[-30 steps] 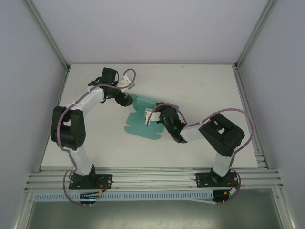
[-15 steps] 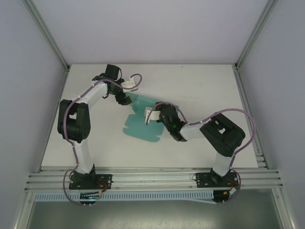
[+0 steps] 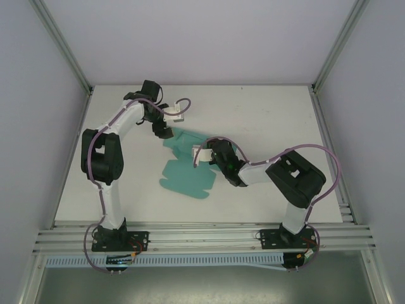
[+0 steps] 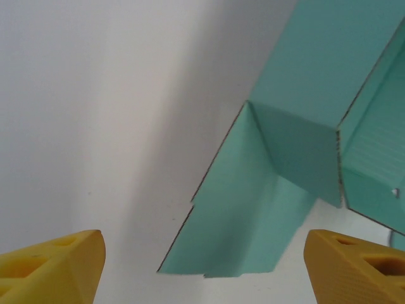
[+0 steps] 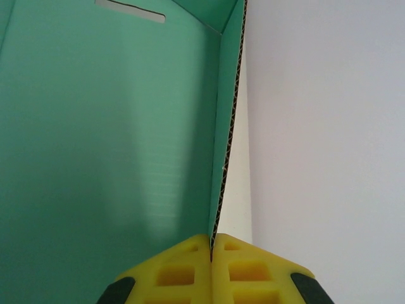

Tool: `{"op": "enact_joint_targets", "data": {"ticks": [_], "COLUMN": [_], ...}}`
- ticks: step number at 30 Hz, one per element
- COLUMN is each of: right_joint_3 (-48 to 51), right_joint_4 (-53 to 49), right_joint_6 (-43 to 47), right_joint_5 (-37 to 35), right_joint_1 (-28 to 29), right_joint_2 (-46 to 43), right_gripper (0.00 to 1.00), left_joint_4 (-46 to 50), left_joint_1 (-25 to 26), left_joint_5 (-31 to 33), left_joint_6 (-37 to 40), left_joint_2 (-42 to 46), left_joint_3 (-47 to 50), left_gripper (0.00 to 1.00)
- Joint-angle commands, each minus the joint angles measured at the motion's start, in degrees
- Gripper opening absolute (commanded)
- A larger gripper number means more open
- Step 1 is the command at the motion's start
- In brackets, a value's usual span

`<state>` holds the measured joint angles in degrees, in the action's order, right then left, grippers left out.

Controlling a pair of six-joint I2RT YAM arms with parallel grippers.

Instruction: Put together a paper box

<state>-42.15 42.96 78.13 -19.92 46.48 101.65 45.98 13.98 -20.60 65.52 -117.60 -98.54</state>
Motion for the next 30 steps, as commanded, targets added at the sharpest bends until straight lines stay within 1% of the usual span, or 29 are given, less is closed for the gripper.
{"op": "enact_joint_targets", "data": {"ticks": [1,6,10,14,16,18,22,24,28,29,30], "right_joint_3": [-1.4,-3.8,-4.5,-4.7,-4.9,-4.7,-4.8,-4.6,-4.4,-4.2,-4.1], "right_joint_4": [-3.2,-5.8,-5.2,-4.6,-5.2,-5.0,-4.7,-4.2,-3.7,-2.7,-1.6], "right_joint_6": [5.8,8.2,9.9,10.1,10.0,10.1,9.9,9.8,9.3,9.3,9.7], "right_joint_5": [1.2,3.2,2.9,3.2,3.1,2.9,2.3,2.1,1.3,0.9,-0.1], "right_joint_1": [-0.2,-0.2,-0.5,-0.6,-0.6,-0.5,-0.5,-0.5,-0.5,-0.5,-0.3], "right_joint_2": [-2.6,-4.7,-4.4,-4.3,-4.3,-3.9,-3.8,-3.9,-3.8,-3.5,-3.1], "right_gripper": [0.0,0.0,0.0,0.0,0.0,0.0,0.0,0.0,0.0,0.0,0.0], "left_joint_4": [3.5,4.9,5.0,5.2,4.4,4.4,2.9,1.7,1.7,1.4,1.2], "left_joint_1": [-0.1,-0.1,-0.1,0.0,0.0,0.0,0.0,0.0,0.0,0.0,0.1], "left_joint_5": [-2.5,-1.5,-0.3,-2.1,-2.2,-2.0,-0.1,1.0,0.7,1.0,1.8], "left_joint_6": [3.5,5.3,6.3,6.8,6.1,5.9,5.1,4.7,1.8,0.8,-0.5], "left_joint_2": [-1.0,-2.1,-1.5,-1.2,-1.5,-2.0,-1.5,-1.0,-0.1,0.2,0.6], "left_joint_3": [-3.2,-5.9,-3.9,-1.8,-1.5,-1.2,0.4,1.8,3.5,3.9,4.4], "left_gripper": [0.82,0.8,0.74,0.73,0.65,0.59,0.33,0.23,0.06,0.03,0.02]}}
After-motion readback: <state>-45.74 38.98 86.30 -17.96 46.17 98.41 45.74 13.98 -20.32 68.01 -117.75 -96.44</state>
